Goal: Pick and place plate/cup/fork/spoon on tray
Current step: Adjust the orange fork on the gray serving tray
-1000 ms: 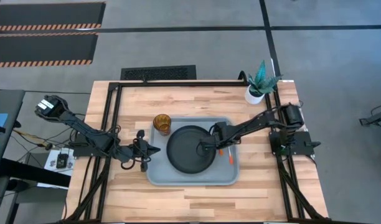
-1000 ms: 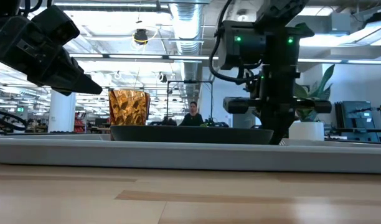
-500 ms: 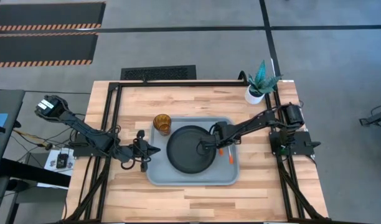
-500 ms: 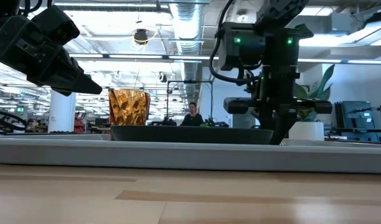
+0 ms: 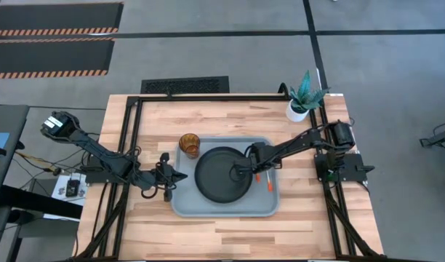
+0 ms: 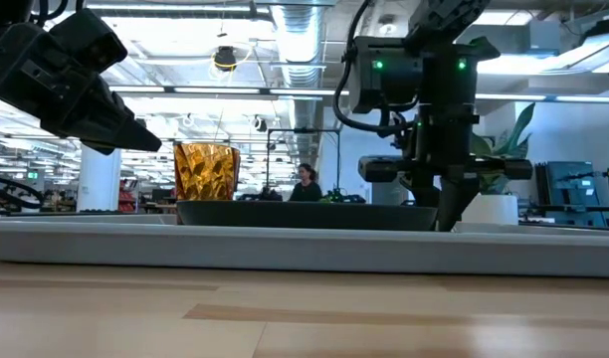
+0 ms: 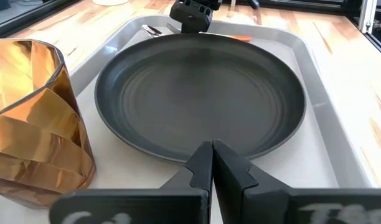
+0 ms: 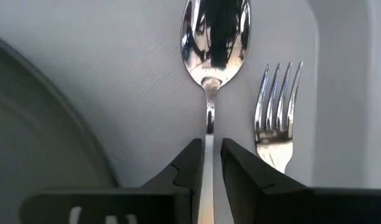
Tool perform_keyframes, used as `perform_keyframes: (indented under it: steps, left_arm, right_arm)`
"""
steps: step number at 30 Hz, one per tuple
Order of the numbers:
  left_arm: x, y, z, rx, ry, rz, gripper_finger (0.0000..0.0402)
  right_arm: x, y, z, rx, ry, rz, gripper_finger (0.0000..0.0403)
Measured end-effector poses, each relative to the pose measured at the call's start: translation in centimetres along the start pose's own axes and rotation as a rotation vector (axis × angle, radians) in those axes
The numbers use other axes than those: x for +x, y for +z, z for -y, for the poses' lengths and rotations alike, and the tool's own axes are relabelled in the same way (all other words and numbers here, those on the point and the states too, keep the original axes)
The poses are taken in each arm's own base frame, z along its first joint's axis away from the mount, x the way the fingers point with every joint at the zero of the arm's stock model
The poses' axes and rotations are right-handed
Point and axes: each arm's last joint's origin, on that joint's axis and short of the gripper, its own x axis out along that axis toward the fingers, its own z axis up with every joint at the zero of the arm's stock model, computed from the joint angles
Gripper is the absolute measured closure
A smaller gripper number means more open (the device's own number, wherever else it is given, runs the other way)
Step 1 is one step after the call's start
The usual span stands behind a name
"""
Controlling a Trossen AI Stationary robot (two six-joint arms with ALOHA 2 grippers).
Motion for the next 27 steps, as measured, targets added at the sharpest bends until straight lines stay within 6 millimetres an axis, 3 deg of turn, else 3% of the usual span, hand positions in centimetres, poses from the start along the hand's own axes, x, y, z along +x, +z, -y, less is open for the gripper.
perform_keyframes:
  steps: [8, 16, 27]
  left_arm:
    - [0.0, 0.0, 0.0, 0.001, 0.000, -0.003, 0.0401]
    - [0.0, -0.2, 0.0, -0.001, -0.013, -0.024, 0.0401]
    - [-0.3, -0.4, 0.5, 0.004, -0.041, -0.030, 0.0401]
  right_arm:
    - [-2.8, 0.4, 0.3, -0.061, -0.096, 0.022, 0.0315]
    - [-5.7, -0.8, 1.3, -0.168, -0.045, 0.003, 0.0330]
    - [-1.7, -2.0, 3.1, -0.156, -0.062, -0.100, 0.0342]
